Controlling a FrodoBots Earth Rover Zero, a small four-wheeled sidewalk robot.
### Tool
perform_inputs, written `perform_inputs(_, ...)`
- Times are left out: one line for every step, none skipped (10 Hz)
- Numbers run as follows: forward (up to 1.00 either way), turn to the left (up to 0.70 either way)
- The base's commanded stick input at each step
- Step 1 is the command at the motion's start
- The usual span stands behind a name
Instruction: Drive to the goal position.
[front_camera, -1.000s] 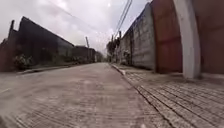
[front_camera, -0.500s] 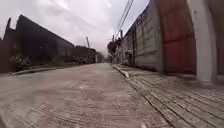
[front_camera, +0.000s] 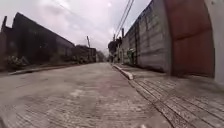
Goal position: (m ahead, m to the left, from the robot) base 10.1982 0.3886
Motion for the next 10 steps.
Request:
perform_inputs(1.0, 0.0)
perform_inputs(1.0, 0.0)
perform_inputs(1.0, 0.0)
perform_inputs(1.0, 0.0)
perform_inputs(1.0, 0.0)
perform_inputs(1.0, 0.0)
perform_inputs(1.0, 0.0)
perform_inputs(1.0, 0.0)
perform_inputs(1.0, 0.0)
perform_inputs(1.0, 0.0)
